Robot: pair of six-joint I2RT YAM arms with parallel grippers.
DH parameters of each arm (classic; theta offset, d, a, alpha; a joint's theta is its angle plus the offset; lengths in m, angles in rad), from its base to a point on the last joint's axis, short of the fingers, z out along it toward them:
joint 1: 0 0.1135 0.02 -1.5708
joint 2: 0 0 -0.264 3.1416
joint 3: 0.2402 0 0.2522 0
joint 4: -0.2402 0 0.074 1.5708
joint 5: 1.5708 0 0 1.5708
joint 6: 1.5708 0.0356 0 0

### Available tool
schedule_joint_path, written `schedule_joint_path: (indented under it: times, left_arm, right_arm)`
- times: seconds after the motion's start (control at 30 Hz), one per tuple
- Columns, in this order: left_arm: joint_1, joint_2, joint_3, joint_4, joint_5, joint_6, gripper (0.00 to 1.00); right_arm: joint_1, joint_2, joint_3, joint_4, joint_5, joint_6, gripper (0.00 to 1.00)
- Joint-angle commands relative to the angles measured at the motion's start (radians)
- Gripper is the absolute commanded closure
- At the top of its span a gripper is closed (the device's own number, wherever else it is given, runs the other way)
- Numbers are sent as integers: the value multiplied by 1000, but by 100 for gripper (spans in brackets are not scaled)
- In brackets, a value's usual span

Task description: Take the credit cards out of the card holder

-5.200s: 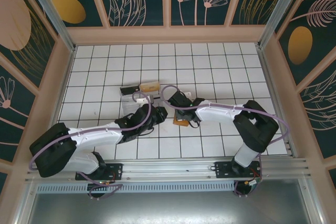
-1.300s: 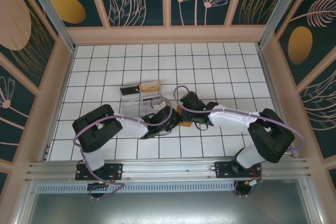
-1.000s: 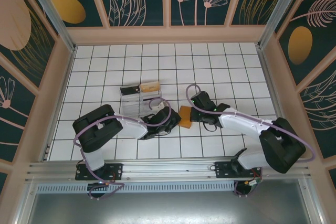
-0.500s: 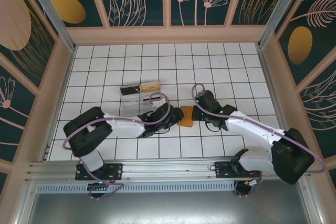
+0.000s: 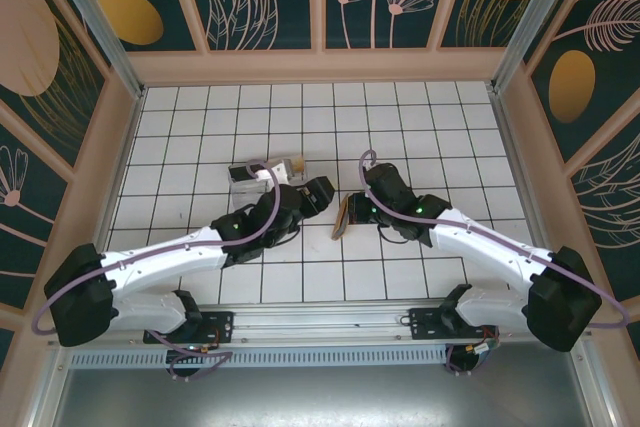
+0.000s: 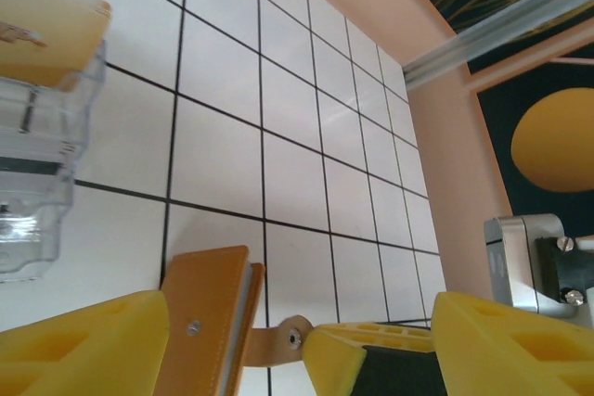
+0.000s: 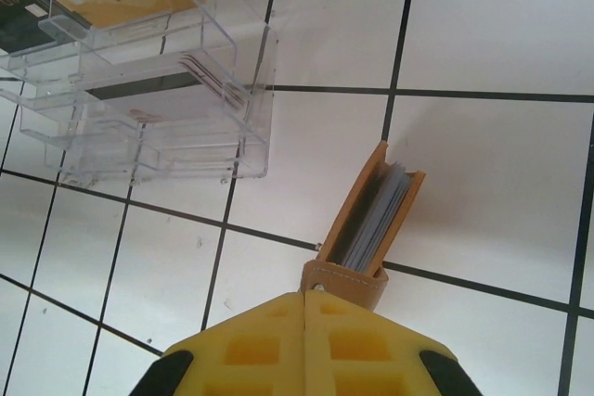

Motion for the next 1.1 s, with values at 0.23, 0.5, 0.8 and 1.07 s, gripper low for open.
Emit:
schedule_joint_path:
  times: [0.23,0.5,0.8,1.07]
  left_arm:
    - [1,-50,-44,-27,-58,60,26]
    - [0,-59,-63,-9,-47,66,26]
    - [0,-30,-58,4,-17,90,24]
    - [1,24,-41,16,15,104,26]
  right_arm:
    - [-9,-58,47,1,-26,-32,100]
    - [-84,-89,-26,-65,10,-28,100]
    - [-172,-56,-118,-184,266,50,98]
    - [-161,-75,-161,-43,116,-2,79]
